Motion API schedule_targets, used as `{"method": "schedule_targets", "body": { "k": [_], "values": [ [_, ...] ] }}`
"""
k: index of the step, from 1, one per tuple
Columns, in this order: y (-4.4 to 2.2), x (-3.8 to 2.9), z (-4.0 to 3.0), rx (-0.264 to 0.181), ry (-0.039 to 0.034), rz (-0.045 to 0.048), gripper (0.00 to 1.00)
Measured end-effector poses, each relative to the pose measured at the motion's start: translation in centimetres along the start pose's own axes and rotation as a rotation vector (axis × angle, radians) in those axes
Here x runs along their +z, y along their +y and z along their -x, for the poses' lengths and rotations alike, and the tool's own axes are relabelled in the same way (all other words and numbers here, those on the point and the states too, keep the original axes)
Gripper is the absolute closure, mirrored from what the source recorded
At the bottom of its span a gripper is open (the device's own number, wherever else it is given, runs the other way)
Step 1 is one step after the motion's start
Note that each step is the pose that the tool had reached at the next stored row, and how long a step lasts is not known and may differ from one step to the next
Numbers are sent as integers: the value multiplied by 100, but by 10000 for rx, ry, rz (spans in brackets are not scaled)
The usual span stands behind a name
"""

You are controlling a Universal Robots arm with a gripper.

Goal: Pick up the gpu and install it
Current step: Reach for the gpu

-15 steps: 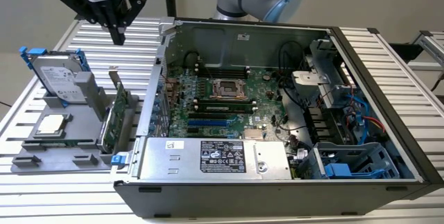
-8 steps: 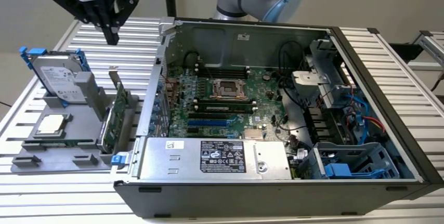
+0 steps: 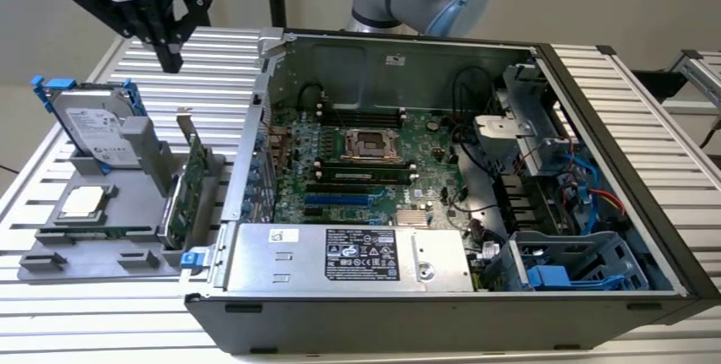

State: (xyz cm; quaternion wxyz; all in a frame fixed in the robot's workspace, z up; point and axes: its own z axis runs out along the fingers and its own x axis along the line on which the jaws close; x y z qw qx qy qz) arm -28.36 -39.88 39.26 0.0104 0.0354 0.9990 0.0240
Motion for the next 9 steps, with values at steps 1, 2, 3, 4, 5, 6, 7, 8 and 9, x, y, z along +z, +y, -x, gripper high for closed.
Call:
{"method": "schedule_targets", "body": {
  "k": [1,2,3,4,5,6,7,8,9],
  "values": [
    [-1,0,-14,0,0,1,100],
    [-2,-1,-29,0,1,0,100],
    [-3,-1,-43,0,0,0,100],
    [-4,-1,-57,0,0,0,100],
    [-5,-2,-73,0,0,0,100],
    [-6,-2,-87,0,0,0,100],
    [-7,-3,-102,0,0,0,100],
    [-8,-3,-115,0,0,0,100],
    [-9,-3,-129,0,0,0,100]
  ]
}}
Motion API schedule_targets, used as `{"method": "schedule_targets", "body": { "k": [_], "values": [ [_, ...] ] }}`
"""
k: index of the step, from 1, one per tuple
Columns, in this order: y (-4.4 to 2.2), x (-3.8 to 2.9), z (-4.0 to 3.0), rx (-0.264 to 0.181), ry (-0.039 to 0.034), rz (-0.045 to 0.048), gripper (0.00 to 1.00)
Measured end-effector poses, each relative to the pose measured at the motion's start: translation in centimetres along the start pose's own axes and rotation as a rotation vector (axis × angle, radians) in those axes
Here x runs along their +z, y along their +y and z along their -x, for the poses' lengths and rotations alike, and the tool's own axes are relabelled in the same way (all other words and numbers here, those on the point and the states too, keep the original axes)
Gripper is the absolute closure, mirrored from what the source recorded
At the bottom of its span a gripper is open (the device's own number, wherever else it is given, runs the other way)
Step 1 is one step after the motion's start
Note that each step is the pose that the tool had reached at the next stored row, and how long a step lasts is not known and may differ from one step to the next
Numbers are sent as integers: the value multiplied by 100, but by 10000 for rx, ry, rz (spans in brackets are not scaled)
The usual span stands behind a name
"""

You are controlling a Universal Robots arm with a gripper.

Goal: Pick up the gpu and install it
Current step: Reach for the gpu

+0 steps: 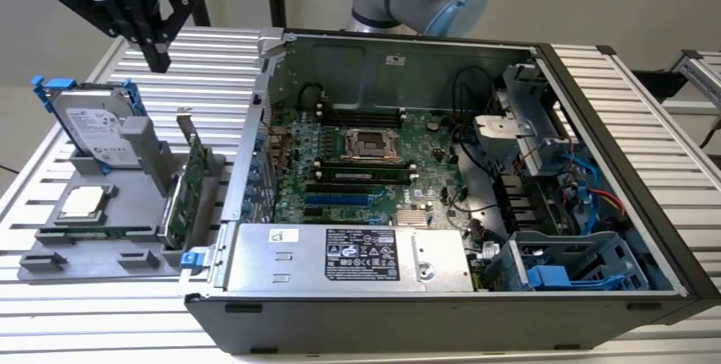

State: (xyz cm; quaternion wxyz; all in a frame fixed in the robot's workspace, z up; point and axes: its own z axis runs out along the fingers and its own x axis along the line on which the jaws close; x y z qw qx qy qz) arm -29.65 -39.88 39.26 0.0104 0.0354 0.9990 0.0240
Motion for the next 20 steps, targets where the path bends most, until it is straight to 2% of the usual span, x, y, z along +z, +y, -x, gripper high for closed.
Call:
{"method": "schedule_targets", "body": {
  "k": [8,16,20],
  "values": [
    [-6,-2,-88,0,0,0,100],
    [-8,-2,-90,1,1,0,100],
    [-31,-3,-88,0,1,0,100]
  ]
}}
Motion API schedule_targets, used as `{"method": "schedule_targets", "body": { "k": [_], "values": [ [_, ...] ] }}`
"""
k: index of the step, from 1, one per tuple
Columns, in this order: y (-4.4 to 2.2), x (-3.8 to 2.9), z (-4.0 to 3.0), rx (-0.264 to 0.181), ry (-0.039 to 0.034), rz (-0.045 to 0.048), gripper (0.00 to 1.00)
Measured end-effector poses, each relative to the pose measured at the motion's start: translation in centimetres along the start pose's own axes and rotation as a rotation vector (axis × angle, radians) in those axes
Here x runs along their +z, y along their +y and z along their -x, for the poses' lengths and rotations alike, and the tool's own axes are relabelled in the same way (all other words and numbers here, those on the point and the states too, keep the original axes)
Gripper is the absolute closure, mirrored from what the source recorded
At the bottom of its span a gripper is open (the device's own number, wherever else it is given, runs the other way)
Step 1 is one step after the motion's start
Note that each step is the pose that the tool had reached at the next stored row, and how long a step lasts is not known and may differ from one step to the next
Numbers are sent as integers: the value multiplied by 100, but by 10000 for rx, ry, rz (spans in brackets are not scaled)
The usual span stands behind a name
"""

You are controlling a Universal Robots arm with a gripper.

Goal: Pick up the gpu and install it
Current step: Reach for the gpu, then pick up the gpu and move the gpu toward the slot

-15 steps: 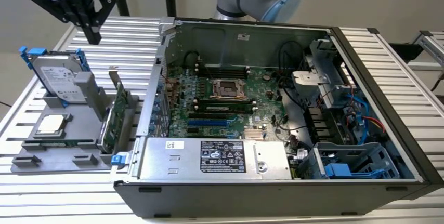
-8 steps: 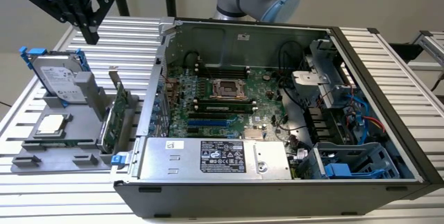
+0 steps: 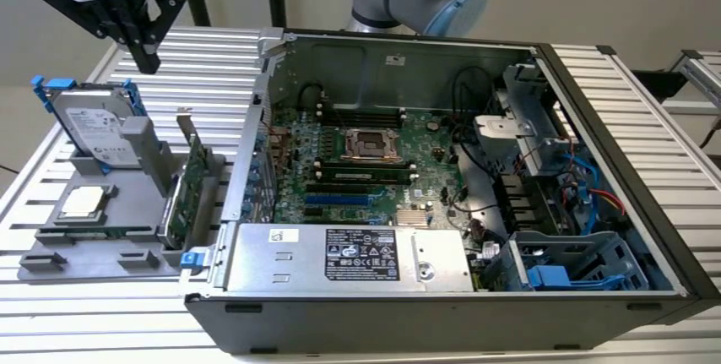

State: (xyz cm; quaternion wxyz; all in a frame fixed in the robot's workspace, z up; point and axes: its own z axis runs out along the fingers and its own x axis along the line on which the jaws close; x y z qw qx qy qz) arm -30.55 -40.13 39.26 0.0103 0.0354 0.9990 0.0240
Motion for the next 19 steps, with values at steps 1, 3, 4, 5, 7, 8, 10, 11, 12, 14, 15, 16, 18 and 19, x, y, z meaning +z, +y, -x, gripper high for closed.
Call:
{"method": "schedule_targets", "body": {
  "k": [1,3,4,5,7,8,10,11,12,14,15,16,18,19],
  "values": [
    [-9,0,1,0,0,0,100],
    [-30,-1,2,-1,0,0,100],
    [-40,-2,3,0,0,0,100],
    [-49,-2,4,0,0,0,100],
    [-67,-3,5,0,0,1,100],
    [-77,-3,6,0,0,0,100],
    [-98,-4,7,-1,0,0,100],
    [-108,-4,8,0,-1,1,100],
    [-119,-5,9,0,0,0,100],
    [-140,-6,10,0,-1,1,100],
    [-150,-7,11,0,0,1,100],
    [-162,-8,12,0,0,0,100],
    [-186,-9,14,0,0,0,100],
    [-197,-9,14,0,-1,0,100]
  ]
}}
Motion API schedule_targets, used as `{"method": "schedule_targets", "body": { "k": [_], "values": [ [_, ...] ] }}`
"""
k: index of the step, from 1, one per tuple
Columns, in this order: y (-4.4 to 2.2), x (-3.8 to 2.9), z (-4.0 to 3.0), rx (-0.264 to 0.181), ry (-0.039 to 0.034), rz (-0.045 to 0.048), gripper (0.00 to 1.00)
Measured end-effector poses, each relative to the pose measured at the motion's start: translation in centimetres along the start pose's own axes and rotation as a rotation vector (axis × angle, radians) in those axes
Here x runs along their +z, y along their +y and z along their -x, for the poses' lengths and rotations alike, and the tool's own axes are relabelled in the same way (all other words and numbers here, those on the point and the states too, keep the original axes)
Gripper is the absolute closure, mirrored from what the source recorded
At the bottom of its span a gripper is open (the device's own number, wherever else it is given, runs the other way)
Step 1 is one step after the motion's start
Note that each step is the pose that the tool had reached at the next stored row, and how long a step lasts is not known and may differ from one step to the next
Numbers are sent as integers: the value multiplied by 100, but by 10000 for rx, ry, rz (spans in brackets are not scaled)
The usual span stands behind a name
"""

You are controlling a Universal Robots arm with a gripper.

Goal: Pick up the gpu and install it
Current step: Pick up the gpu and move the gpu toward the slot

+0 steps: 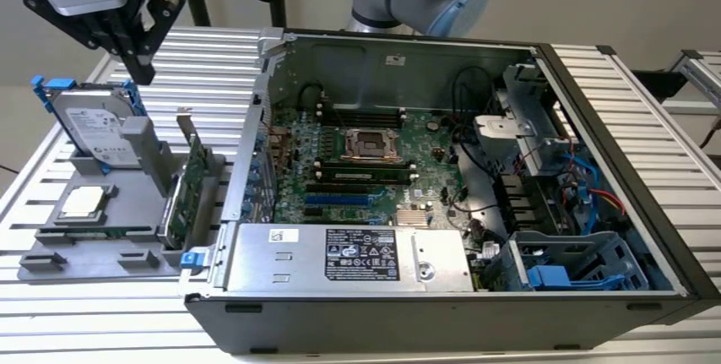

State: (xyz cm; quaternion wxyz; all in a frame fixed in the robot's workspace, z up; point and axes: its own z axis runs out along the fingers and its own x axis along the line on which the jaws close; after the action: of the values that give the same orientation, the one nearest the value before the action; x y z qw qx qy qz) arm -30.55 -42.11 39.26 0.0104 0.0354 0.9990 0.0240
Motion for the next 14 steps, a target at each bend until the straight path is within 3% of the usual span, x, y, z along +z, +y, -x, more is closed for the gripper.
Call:
{"method": "schedule_targets", "body": {
  "k": [14],
  "values": [
    [-179,-8,13,-1,0,1,100]
  ]
}}
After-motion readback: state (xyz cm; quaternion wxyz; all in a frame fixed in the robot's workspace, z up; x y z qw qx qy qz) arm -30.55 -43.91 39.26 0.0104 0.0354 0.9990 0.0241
